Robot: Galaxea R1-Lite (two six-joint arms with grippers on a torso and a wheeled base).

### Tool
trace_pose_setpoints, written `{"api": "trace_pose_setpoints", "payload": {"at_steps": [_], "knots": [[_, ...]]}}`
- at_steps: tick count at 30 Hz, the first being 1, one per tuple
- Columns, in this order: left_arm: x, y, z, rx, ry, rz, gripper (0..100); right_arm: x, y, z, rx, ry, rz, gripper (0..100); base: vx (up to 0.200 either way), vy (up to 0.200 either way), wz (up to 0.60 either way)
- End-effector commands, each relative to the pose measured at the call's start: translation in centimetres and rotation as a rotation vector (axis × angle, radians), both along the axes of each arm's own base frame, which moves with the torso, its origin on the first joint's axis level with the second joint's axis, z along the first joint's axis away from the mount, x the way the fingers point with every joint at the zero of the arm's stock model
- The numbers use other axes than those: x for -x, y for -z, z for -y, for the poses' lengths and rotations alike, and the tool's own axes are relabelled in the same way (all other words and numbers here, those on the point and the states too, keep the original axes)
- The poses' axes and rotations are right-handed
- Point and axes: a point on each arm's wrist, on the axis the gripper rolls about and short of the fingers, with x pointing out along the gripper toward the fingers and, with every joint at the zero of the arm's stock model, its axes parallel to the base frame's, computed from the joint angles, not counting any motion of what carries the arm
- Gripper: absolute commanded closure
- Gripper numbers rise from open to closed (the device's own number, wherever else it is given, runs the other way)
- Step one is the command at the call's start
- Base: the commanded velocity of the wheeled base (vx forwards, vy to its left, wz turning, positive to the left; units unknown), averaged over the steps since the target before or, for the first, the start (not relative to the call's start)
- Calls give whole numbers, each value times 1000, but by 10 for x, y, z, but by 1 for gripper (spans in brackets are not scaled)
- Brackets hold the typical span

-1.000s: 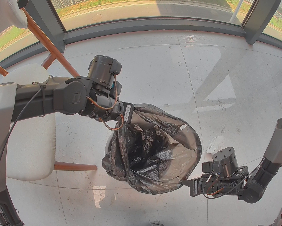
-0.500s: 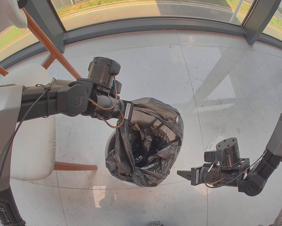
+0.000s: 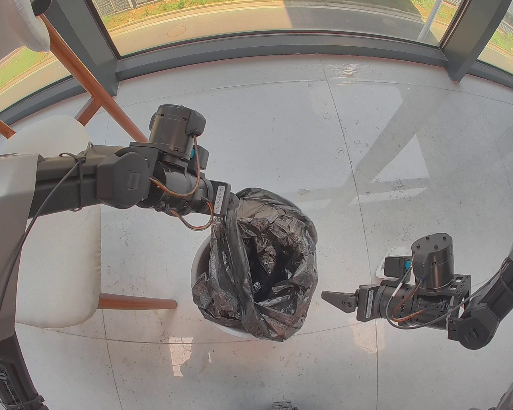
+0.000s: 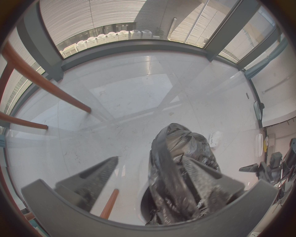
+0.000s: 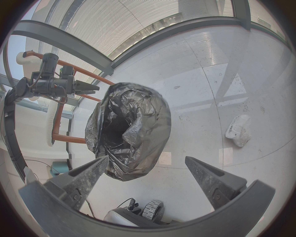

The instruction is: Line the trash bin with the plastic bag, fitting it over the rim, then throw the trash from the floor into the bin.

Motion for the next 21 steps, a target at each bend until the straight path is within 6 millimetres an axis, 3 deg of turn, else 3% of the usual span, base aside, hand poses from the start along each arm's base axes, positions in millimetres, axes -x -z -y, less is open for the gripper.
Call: {"api": "trace_pose_setpoints", "payload": {"at_steps": [1,4,8,16,21], "knots": [[11,-2,-5,-17,1,-32,0,6,-5,6,-7,8,7,0,0,0,0],[42,-3,5,-53,59,-99,0,8,-4,8,-4,11,0,0,0,0,0],[69,21,12,-111,110,-183,0,8,-4,7,-3,8,1,0,0,0,0],[79,55,19,-133,133,-205,0,8,-4,7,-3,5,1,0,0,0,0],[77,55,20,-117,130,-182,0,9,-3,6,0,1,-3,0,0,0,0]]}}
